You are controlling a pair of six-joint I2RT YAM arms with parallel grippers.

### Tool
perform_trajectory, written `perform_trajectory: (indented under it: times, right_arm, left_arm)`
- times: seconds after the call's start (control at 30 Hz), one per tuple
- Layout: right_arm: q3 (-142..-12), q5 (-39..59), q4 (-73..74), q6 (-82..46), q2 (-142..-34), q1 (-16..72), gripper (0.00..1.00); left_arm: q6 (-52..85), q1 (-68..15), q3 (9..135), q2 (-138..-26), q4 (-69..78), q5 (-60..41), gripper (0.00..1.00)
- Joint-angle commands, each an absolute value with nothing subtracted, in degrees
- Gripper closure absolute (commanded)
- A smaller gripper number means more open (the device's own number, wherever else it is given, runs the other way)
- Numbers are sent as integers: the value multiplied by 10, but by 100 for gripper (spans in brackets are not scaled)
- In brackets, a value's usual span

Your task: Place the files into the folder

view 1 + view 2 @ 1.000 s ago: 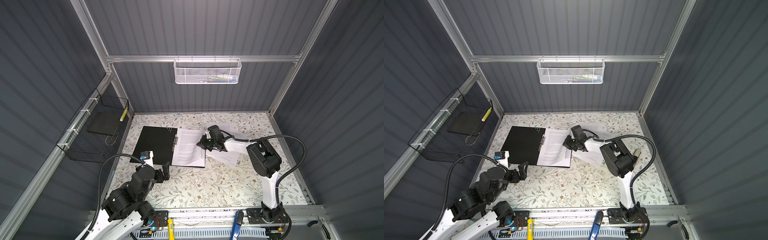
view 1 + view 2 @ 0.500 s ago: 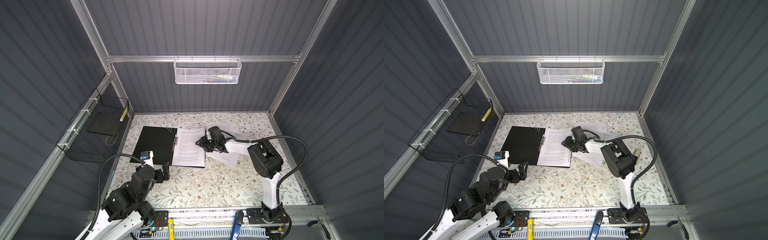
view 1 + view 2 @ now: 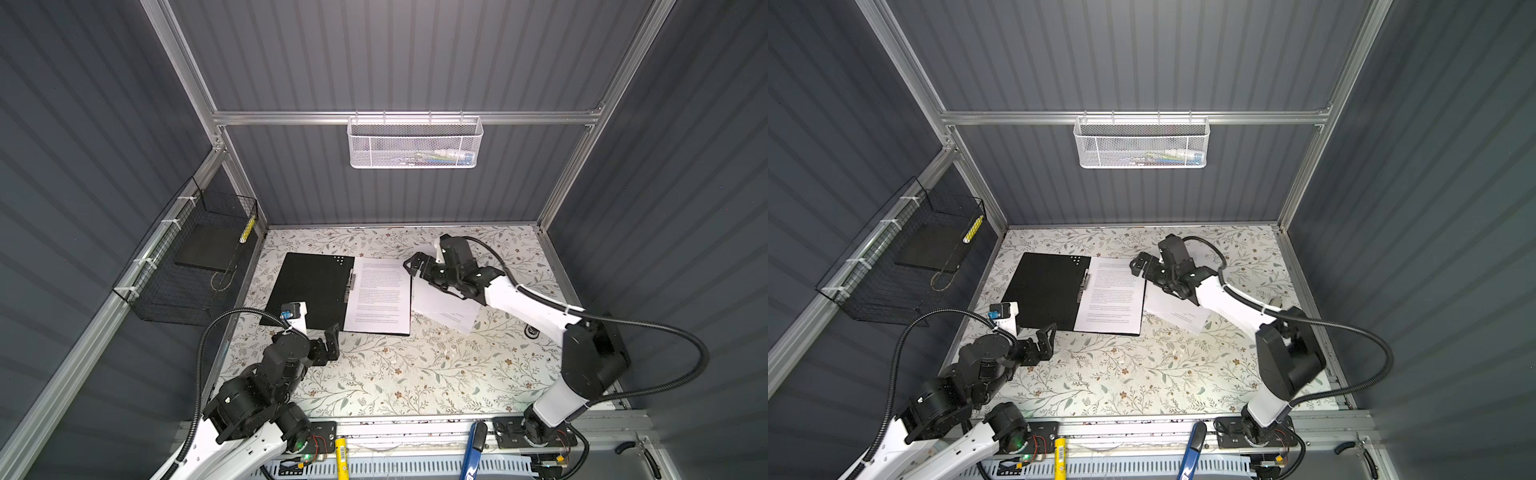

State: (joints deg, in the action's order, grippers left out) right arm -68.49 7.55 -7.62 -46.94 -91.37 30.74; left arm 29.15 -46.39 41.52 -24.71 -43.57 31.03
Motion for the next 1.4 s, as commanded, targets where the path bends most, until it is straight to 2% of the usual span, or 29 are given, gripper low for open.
perform_trajectory:
  times: [0.0, 0.13, 0.23, 0.47, 0.67, 0.93, 1.17, 1.27, 1.37]
  right_arm:
    - [-648, 47, -161, -420, -905, 214, 1]
    - [-610, 166, -113, -418, -935, 93, 1]
    - [-658, 149, -170, -408, -984, 62, 1]
    - [-768, 187, -220, -406, -1107, 61, 1]
    - [-785, 186, -254, -430, -1152, 69, 1]
    - [-698, 228, -229, -450, -1119, 50, 1]
    - [-566, 272, -177, -462, -1033, -27, 1]
    - [-534, 281, -182, -457, -993, -73, 1]
    - [-508, 273, -191, -444, -946, -101, 1]
  left_arm:
    - [271, -461, 414, -261, -425, 308, 0]
    - [258, -460, 427, -299, -435, 306, 0]
    - [243, -461, 434, -334, -438, 283, 0]
    - [248, -460, 443, -351, -449, 281, 0]
    - [248, -460, 435, -315, -444, 299, 0]
    - [241, -460, 436, -330, -439, 293, 0]
    - [181, -460, 469, -414, -345, 236, 0]
    - [163, -460, 549, -529, -311, 152, 0]
    - [163, -461, 678, -686, -351, 45, 0]
